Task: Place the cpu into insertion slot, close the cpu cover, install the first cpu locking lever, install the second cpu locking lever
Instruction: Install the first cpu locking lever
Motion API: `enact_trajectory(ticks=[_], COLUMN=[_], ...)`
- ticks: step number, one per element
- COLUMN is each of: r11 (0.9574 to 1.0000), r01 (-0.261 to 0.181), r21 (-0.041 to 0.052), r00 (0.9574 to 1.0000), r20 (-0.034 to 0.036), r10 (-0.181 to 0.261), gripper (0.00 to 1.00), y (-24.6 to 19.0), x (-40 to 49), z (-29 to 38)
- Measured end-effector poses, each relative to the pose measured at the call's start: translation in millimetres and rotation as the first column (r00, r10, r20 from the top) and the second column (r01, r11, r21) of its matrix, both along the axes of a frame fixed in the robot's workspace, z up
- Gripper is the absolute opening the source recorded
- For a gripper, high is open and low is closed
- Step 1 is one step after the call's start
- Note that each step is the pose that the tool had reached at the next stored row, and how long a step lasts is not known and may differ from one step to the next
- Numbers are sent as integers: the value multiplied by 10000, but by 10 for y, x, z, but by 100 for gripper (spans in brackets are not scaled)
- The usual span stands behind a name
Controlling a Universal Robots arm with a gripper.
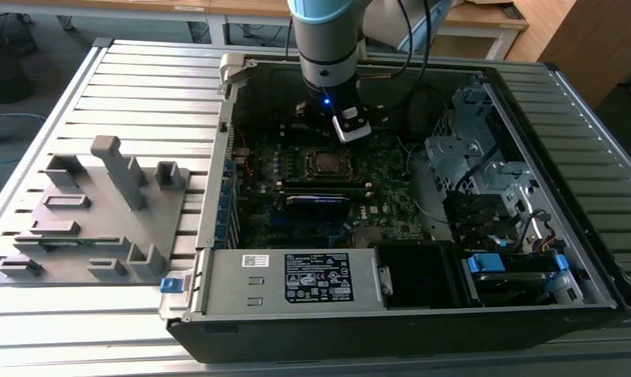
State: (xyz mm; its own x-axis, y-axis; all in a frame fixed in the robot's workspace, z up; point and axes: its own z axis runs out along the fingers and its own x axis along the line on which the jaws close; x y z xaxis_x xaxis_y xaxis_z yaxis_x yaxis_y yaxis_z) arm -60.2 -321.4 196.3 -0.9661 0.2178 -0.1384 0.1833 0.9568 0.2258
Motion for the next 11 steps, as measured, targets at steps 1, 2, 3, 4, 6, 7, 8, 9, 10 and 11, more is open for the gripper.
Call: enact_trajectory(ticks=[1, 2, 3, 4, 6, 7, 8, 9, 10, 11], r11=[10000, 9999, 9999, 9999, 9999, 9999, 9999, 9999, 9999, 9999], r01=[0, -1, -2, -3, -2, -2, -2, -2, -2, -2], r21=[-68, -119, -129, -130, -131, -132, -132, -132, -135, -144], r00=[10000, 10000, 10000, 10000, 10000, 10000, 10000, 10000, 10000, 10000], r20=[0, 0, 3, 5, 7, 7, 7, 8, 8, 8], r10=[0, 1, 2, 3, 2, 2, 2, 2, 2, 2], gripper=[10, 10, 10, 10, 10, 10, 10, 10, 10, 10], y=[0, -1, -2, -2, -1, -1, -1, -1, -1, -1], x=[0, 0, 0, 0, 0, 0, 0, 0, 0, 0], z=[0, 0, -1, -4, -9, -10, -12, -14, -15, -16])
